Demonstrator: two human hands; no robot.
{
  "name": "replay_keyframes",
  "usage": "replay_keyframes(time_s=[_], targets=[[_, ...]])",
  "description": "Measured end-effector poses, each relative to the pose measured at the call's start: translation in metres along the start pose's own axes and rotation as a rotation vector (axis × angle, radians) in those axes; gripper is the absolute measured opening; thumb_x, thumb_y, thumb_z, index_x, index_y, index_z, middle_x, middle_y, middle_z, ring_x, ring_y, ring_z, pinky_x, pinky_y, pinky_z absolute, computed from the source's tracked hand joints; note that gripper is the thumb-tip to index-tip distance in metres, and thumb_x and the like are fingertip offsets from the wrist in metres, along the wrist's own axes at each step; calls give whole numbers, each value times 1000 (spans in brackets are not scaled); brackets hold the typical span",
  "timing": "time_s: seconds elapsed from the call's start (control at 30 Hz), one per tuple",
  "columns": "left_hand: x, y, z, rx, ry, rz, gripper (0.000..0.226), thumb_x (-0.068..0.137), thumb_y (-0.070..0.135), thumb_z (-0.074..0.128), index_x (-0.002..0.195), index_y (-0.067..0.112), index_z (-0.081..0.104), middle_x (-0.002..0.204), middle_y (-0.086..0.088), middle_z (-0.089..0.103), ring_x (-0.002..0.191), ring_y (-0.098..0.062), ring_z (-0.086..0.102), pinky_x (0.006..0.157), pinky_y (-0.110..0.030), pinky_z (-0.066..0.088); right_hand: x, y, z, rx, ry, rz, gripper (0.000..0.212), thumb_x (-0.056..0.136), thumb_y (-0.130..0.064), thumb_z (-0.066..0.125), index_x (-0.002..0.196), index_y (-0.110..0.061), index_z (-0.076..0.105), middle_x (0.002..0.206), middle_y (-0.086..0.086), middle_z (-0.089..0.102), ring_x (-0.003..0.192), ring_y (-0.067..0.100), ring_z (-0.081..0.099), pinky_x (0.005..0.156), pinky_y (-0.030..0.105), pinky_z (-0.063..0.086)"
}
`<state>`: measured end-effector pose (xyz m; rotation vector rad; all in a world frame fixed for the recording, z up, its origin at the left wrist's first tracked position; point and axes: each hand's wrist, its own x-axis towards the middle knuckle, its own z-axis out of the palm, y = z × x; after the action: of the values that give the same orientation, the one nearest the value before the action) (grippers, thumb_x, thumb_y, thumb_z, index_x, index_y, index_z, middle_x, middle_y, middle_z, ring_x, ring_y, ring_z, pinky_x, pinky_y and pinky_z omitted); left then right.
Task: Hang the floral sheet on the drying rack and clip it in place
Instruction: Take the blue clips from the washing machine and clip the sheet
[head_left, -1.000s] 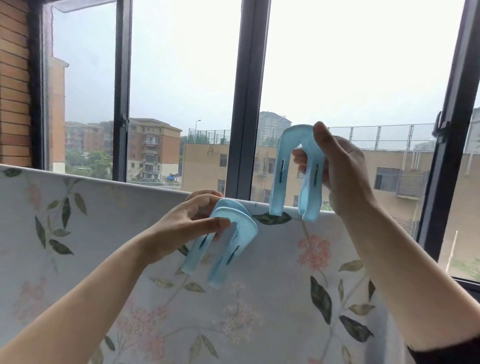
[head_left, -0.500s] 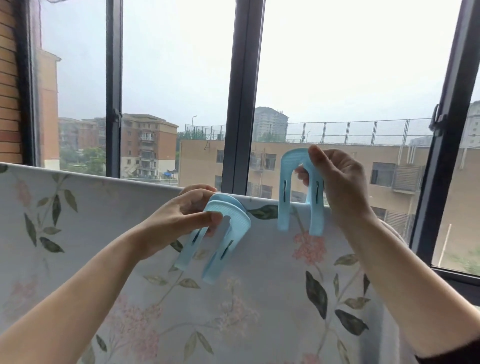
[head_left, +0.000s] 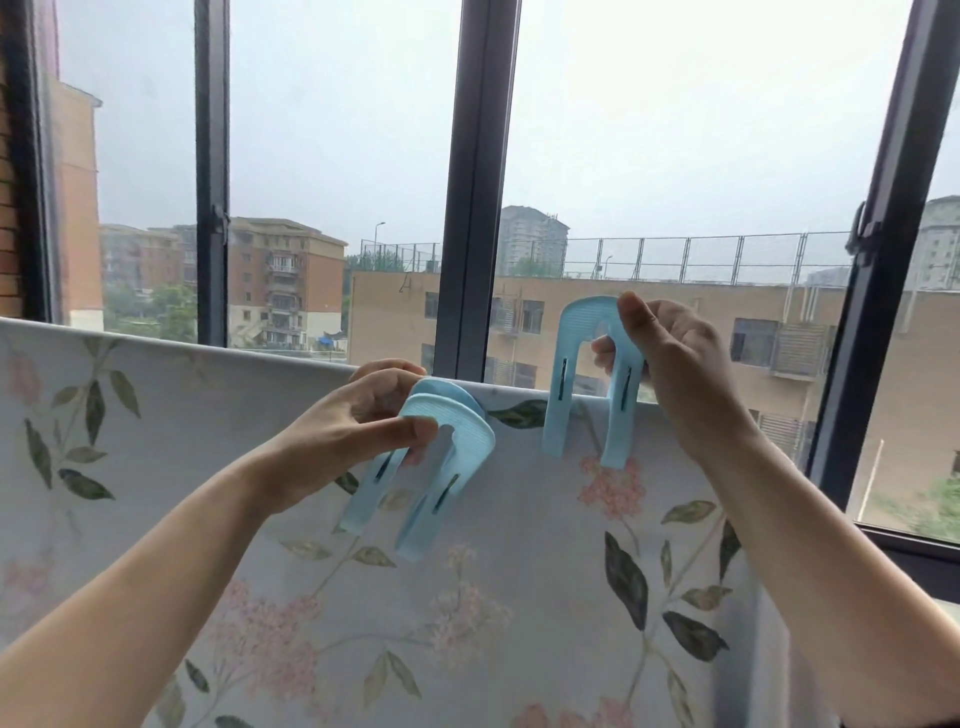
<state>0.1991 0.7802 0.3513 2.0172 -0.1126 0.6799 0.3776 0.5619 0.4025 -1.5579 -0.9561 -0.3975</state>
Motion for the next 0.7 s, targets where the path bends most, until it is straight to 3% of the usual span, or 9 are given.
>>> replay_keyframes(time_s=[0.13, 0.2, 0.27, 0.33, 0.47, 0.57, 0.7], targets=[[-2, 3, 1, 4, 12, -16, 76, 51, 68, 77, 105, 16, 69, 121, 2, 49, 100, -24, 62, 77, -18, 52, -5, -7, -5, -131, -109, 18, 90, 62, -95, 36, 114, -25, 60, 96, -4, 73, 96, 20, 68, 92, 51, 51], [-4, 5, 4, -16, 46, -28, 71, 53, 62, 78, 107, 16, 69, 123, 3, 50, 101, -24, 62, 76, -19, 53, -10, -12, -8, -200, -112, 33, 97, 63, -96, 31, 123, -25, 57, 113, -3, 69, 107, 18, 63, 98, 49, 47], [-9, 6, 9, -46, 105, -19, 68, 55, 57, 76, 111, 20, 67, 120, 5, 59, 95, -18, 66, 74, -21, 54, -20, -19, -7, -288, -78, 18, 93, 74, -88, 29, 137, -22, 47, 133, 2, 58, 120, 18, 54, 104, 43, 41], [-19, 8, 15, -91, 172, 0, 69, 56, 57, 76, 116, 25, 63, 108, 3, 69, 86, -15, 69, 67, -20, 53, -33, -24, -6, -324, 7, -26, 78, 86, -72, 37, 144, -20, 37, 140, 4, 51, 125, 18, 48, 100, 34, 36], [-47, 7, 29, -172, 314, 31, 62, 58, 47, 75, 114, 24, 63, 102, 1, 73, 84, -14, 71, 65, -22, 56, -64, -35, -2, -358, 174, -110, 51, 93, -44, 54, 137, -21, 44, 139, 0, 48, 119, 7, 42, 93, 27, 31], [-72, 2, 37, -251, 312, -8, 60, 60, 44, 74, 113, 19, 65, 101, -5, 74, 87, -16, 71, 76, -29, 58, -93, -40, 10, -329, 206, -110, 44, 91, -33, 59, 133, -26, 46, 136, -4, 47, 117, 7, 46, 92, 25, 33], [-105, -13, 46, -325, 295, -64, 60, 58, 43, 75, 111, 18, 64, 99, -5, 74, 88, -20, 72, 71, -24, 58, -132, -31, 24, -293, 192, -71, 34, 88, -26, 63, 121, -26, 55, 119, -9, 57, 102, 1, 53, 88, 9, 38]])
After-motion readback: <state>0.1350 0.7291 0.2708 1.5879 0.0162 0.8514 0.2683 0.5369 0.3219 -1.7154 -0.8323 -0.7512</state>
